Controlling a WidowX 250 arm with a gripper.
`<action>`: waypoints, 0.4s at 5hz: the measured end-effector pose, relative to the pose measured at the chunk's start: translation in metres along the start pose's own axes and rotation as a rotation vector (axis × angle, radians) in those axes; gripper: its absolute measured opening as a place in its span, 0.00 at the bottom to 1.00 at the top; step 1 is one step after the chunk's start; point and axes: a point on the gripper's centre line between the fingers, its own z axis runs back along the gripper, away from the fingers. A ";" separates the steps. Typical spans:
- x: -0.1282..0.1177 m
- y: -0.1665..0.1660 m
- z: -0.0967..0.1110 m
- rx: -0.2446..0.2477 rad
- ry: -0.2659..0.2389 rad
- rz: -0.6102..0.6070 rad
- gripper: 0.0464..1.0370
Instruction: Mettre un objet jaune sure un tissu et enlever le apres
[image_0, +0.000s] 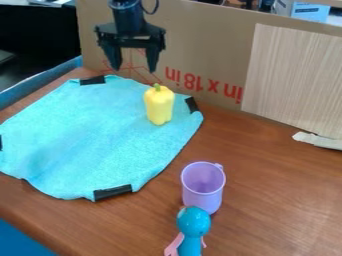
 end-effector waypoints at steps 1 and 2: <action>-0.003 0.000 -0.011 0.003 0.024 0.005 0.96; -0.003 -0.007 -0.012 0.009 0.009 -0.015 0.96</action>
